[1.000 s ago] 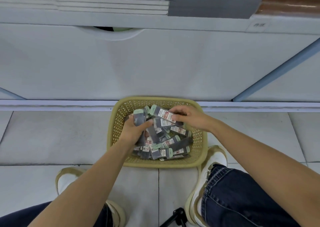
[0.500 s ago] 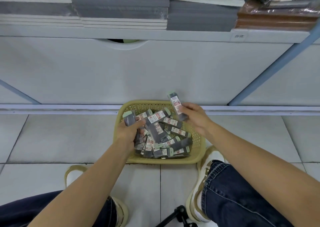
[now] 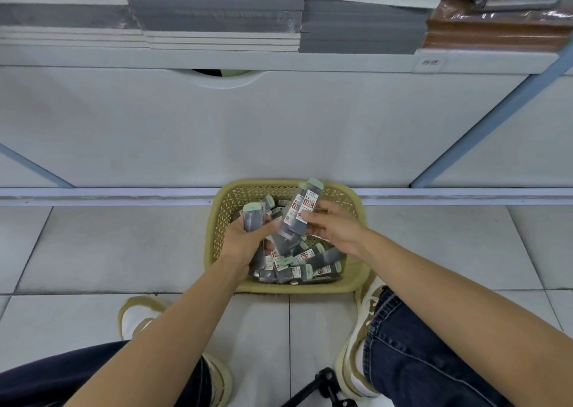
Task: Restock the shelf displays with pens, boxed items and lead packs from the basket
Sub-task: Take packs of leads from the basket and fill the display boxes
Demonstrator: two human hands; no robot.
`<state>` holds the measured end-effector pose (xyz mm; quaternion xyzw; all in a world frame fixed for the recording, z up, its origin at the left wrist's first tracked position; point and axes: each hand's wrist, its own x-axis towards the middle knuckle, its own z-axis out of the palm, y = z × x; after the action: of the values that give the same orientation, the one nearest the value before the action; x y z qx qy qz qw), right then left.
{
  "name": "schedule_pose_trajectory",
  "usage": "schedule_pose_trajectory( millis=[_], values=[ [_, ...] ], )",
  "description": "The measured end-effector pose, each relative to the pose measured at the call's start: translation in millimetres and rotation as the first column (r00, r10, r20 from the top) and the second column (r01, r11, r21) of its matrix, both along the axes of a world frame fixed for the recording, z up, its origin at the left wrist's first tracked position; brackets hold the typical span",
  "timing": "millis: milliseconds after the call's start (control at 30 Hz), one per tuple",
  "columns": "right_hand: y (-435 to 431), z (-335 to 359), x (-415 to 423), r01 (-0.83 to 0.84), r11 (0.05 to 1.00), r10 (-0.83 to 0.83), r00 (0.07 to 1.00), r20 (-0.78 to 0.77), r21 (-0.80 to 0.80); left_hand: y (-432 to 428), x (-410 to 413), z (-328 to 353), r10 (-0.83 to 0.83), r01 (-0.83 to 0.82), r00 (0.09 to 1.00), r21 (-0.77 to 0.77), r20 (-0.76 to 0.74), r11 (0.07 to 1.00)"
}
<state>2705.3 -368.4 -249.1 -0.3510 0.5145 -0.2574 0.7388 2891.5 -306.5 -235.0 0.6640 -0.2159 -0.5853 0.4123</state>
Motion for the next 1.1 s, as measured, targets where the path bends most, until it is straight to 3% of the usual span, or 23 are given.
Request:
schedule_pose_trajectory(
  millis=[133, 267, 400, 467, 633, 833, 967, 1100],
  values=[
    [-2, 9, 0, -0.091, 0.992, 0.088, 0.995, -0.040, -0.089, -7, -6, 12, -0.099, 0.099, 0.995, -0.023, 0.024, 0.995],
    [-8, 26, 6, -0.103, 0.983, 0.092, 0.993, -0.080, -0.150, -16, -15, 29, -0.160, 0.172, 0.975, -0.068, 0.151, 0.983],
    [-28, 66, -1, -0.097, 0.982, 0.107, 0.993, 0.053, -0.162, -33, -17, 61, -0.155, 0.189, 0.963, -0.143, 0.218, 0.972],
    [-42, 97, -7, -0.097, 0.964, 0.109, 0.993, 0.034, -0.249, -42, -19, 83, -0.175, 0.210, 0.967, -0.192, 0.187, 0.959],
    [-72, 183, -30, -0.246, 0.820, 0.135, 0.960, -0.244, -0.516, -65, -38, 152, -0.329, 0.353, 0.935, -0.276, 0.130, 0.894],
    [-87, 301, -81, -0.310, 0.636, 0.097, 0.941, -0.325, -0.707, -98, -71, 254, -0.437, 0.393, 0.899, -0.360, -0.045, 0.846],
    [-87, 376, -111, -0.172, 0.515, -0.006, 0.979, -0.205, -0.839, -113, -90, 325, -0.598, 0.478, 0.793, -0.488, -0.119, 0.730],
    [-91, 437, -138, 0.035, 0.377, -0.153, 0.988, -0.025, -0.925, -126, -107, 376, -0.593, 0.467, 0.805, -0.632, 0.015, 0.618]
  ],
)
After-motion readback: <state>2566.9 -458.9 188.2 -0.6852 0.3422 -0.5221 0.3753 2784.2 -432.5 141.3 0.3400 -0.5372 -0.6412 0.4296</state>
